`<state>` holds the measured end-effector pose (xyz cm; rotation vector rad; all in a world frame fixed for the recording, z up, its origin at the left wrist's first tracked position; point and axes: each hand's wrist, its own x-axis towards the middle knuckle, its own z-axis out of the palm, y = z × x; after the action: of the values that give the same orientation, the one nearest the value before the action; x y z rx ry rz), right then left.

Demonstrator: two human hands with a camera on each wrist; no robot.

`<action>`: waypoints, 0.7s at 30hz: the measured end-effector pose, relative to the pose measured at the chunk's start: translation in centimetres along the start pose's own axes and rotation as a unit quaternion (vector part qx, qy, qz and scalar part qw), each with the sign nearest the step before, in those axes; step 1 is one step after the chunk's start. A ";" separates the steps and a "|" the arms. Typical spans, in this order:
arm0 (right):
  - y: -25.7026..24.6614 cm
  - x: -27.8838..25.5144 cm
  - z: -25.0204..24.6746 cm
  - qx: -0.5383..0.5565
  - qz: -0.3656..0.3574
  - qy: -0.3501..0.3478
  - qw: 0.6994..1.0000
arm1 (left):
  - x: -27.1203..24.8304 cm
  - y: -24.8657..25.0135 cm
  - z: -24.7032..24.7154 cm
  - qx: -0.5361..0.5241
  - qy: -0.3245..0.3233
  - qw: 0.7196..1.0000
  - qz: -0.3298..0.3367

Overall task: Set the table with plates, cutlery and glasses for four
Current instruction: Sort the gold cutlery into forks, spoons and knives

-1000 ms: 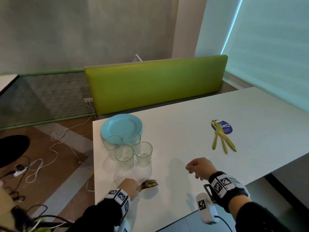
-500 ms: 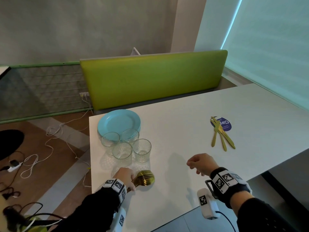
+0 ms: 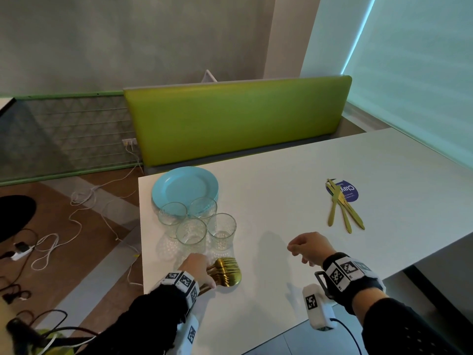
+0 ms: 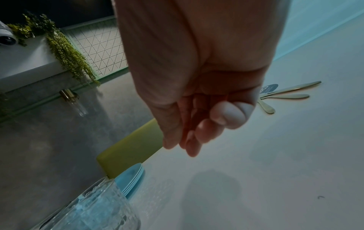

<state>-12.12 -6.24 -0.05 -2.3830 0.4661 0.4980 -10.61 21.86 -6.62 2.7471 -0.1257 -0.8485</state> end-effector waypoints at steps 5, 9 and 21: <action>-0.4 0.2 -0.2 0.010 -0.003 0.007 1.000 | -0.2 1.0 -0.9 0.046 -0.004 0.999 -0.005; -0.3 0.4 -0.8 0.010 -0.003 0.010 1.000 | -0.4 3.4 -1.4 0.109 0.028 0.994 -0.003; 2.5 3.5 -7.5 0.031 0.030 0.051 0.998 | 3.5 19.7 -8.1 0.013 0.023 0.988 0.154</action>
<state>-8.54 -13.71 2.37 -2.3480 0.5925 0.3847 -3.21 4.16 3.32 2.6692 -0.5400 -0.7030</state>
